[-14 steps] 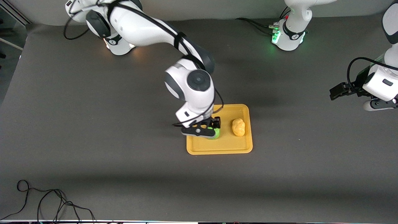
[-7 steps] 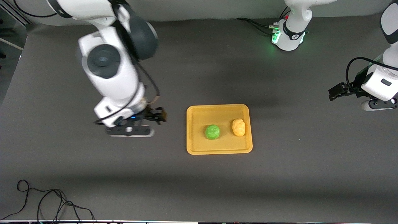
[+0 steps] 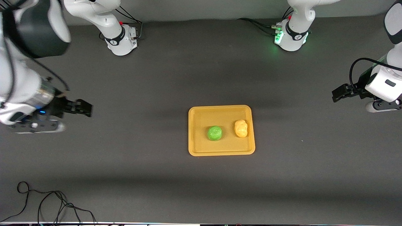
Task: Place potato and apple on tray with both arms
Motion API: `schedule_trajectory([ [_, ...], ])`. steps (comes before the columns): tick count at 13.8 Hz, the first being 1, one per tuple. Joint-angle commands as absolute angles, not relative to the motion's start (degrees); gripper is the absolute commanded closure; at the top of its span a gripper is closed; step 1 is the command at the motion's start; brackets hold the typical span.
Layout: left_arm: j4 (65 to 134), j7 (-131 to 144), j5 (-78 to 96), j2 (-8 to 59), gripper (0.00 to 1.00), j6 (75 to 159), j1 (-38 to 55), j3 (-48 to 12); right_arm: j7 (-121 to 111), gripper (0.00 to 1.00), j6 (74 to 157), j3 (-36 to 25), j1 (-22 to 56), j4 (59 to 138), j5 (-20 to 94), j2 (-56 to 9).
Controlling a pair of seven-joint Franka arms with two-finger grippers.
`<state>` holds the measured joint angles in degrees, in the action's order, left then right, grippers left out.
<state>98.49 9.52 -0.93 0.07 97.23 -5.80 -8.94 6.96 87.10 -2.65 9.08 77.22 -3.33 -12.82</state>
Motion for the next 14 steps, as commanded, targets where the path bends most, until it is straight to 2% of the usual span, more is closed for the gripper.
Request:
schedule_trajectory([
  [1, 98.8, 9.5, -0.5, -0.4, 0.00, 97.5, -5.4, -8.6, 4.2, 0.00, 92.0, -2.3, 4.1, 88.4, -2.3, -4.8],
  [5, 98.8, 9.5, -0.5, -0.4, 0.00, 97.5, -5.4, -8.5, 1.6, 0.00, 92.8, -2.3, -0.8, 89.8, -2.2, -3.7],
  [10, 98.9, 9.5, -0.5, -0.4, 0.00, 97.5, -5.4, -8.5, 1.7, 0.00, 92.1, -2.5, -0.8, 89.6, -2.1, -4.3],
  [14, 98.9, 9.5, -0.5, -0.4, 0.00, 97.5, -5.4, -8.5, 2.3, 0.00, 90.6, -3.9, -0.7, 89.6, 2.6, -3.9],
])
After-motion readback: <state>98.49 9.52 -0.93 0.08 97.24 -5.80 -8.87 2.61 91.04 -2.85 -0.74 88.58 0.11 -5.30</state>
